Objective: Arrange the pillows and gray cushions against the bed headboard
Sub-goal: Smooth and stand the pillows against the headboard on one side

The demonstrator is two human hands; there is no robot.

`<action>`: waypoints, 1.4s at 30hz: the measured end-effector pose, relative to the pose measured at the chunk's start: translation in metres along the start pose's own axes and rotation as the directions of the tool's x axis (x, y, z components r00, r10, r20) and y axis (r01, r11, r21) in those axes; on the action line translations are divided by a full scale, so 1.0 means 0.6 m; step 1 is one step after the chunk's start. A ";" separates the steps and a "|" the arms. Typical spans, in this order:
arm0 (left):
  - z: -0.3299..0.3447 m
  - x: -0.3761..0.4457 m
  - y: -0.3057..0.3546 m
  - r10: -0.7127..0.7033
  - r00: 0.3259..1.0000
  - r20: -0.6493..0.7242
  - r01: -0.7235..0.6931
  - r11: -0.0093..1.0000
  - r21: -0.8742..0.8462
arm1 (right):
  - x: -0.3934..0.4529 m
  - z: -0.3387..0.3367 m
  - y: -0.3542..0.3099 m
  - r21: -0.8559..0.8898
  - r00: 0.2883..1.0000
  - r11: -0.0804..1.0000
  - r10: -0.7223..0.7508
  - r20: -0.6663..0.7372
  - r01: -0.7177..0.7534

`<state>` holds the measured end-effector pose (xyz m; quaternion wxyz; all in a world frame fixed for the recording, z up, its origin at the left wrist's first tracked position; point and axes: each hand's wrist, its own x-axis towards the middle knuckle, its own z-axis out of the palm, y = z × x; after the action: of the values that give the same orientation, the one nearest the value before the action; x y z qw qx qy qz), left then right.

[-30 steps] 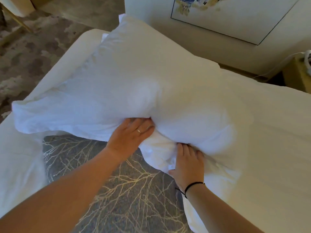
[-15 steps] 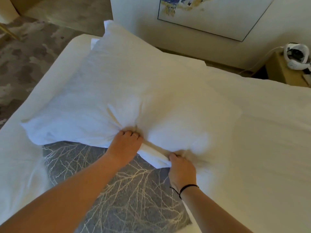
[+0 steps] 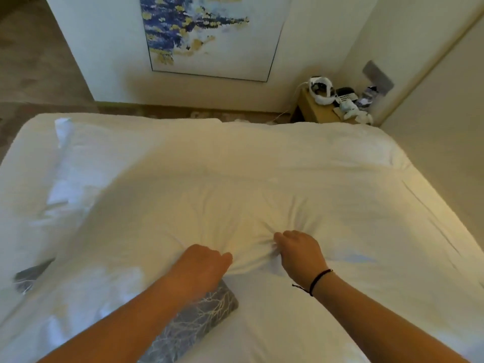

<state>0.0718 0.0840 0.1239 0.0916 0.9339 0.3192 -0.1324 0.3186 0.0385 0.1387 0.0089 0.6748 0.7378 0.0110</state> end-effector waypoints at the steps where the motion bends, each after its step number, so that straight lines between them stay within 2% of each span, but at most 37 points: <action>1: -0.006 0.004 0.026 -0.002 1.000 0.018 0.002 1.000 -0.003 | -0.013 -0.009 0.018 -0.015 1.000 1.000 -0.007 -0.012 0.006; 4: -0.046 0.030 0.078 -0.058 0.998 0.008 0.059 0.997 -0.051 | -0.031 -0.041 0.072 -0.047 0.998 0.999 0.003 -0.065 -0.007; 11: -0.262 0.126 0.155 -0.156 0.970 -0.186 0.101 0.956 -0.275 | 0.013 -0.176 0.237 -0.060 0.955 0.994 0.071 -0.288 -0.092; 18: -0.418 0.263 0.263 -0.391 0.875 -0.286 0.168 0.799 -0.577 | 0.087 -0.280 0.416 -0.131 0.924 0.967 0.160 -0.349 -0.217; 21: -0.435 0.319 0.314 -0.566 0.785 -0.252 0.200 0.616 -0.762 | 0.102 -0.297 0.462 -0.098 0.931 0.957 0.237 -0.279 -0.272; 23: -0.421 0.355 0.351 -0.646 0.733 -0.214 0.215 0.518 -0.828 | 0.105 -0.289 0.481 0.094 0.930 0.952 0.306 -0.203 -0.292; 25: -0.388 0.389 0.392 -0.708 0.687 -0.161 0.205 0.402 -0.892 | 0.095 -0.264 0.497 0.367 0.940 0.884 0.335 -0.067 -0.289; 28: -0.309 0.432 0.451 -0.767 0.642 -0.001 0.231 0.194 -0.953 | 0.038 -0.204 0.519 0.634 0.951 0.709 0.211 0.227 -0.309; 30: -0.244 0.455 0.485 -0.729 0.673 0.124 0.303 0.119 -0.946 | -0.031 -0.157 0.532 0.685 0.917 0.624 0.142 0.374 -0.376; 31: -0.215 0.464 0.499 -0.697 0.696 0.170 0.342 0.114 -0.933 | -0.069 -0.132 0.537 0.692 0.891 0.583 0.135 0.434 -0.425; 34: -0.159 0.491 0.520 -0.635 0.754 0.166 0.397 0.240 -0.886 | -0.188 -0.072 0.534 0.673 0.818 0.498 0.151 0.555 -0.548; 36: -0.160 0.504 0.524 -0.594 0.797 0.111 0.353 0.309 -0.883 | -0.252 -0.055 0.521 0.679 0.821 0.473 0.213 0.530 -0.561; 40: -0.192 0.517 0.532 -0.427 0.892 0.147 0.247 0.189 -0.950 | -0.318 -0.073 0.472 0.639 0.776 0.447 0.435 0.456 -0.626; 42: -0.204 0.518 0.535 -0.281 0.956 0.086 0.164 0.266 -0.950 | -0.333 -0.086 0.448 0.602 0.738 0.447 0.531 0.416 -0.662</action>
<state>0.5309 0.0426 0.1725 0.5888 0.6495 0.4668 0.1164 0.6026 -0.1369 0.1977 -0.1982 0.8356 0.3903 -0.3318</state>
